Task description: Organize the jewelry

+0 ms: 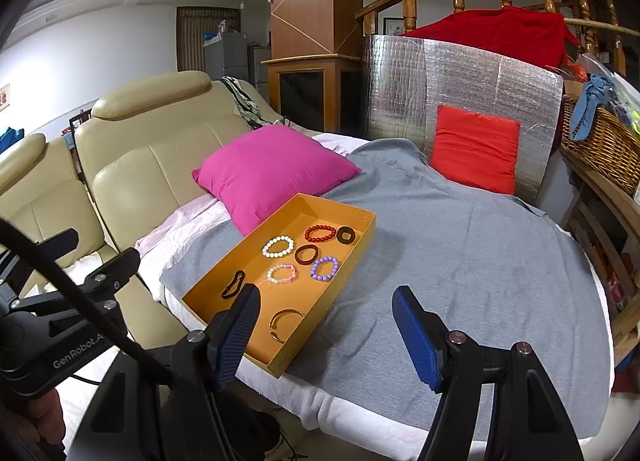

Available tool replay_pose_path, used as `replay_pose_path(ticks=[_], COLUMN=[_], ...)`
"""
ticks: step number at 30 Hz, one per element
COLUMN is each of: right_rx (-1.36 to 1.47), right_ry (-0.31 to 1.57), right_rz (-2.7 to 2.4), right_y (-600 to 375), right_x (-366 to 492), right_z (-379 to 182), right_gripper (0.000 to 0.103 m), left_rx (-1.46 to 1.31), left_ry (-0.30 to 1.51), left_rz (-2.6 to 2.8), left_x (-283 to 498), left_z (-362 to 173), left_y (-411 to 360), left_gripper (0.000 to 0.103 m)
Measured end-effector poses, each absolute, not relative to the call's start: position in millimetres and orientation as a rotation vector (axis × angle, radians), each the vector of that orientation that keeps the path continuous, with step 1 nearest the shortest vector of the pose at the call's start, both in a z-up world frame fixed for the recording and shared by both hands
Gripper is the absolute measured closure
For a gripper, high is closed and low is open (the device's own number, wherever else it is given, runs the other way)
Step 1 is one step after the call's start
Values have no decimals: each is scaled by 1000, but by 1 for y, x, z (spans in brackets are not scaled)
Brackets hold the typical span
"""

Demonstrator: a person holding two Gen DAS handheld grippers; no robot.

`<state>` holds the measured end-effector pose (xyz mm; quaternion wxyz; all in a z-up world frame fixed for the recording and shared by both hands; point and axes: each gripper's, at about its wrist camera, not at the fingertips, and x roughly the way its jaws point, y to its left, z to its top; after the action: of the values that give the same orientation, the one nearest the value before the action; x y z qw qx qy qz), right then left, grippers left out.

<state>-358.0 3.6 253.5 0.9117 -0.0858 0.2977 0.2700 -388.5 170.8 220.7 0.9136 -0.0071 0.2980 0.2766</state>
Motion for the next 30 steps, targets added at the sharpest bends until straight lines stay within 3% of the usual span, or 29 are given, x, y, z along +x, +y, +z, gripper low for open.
replay_pose_path(ticks=[30], right_rx=[-164], right_ry=[628], right_rz=[550], right_y=[10], right_x=[-357], right_z=[251], right_gripper=[31], left_rx=[-6], left_ry=[621], left_rz=[596], left_x=[-386], left_z=[217], left_y=[172], left_gripper=[23])
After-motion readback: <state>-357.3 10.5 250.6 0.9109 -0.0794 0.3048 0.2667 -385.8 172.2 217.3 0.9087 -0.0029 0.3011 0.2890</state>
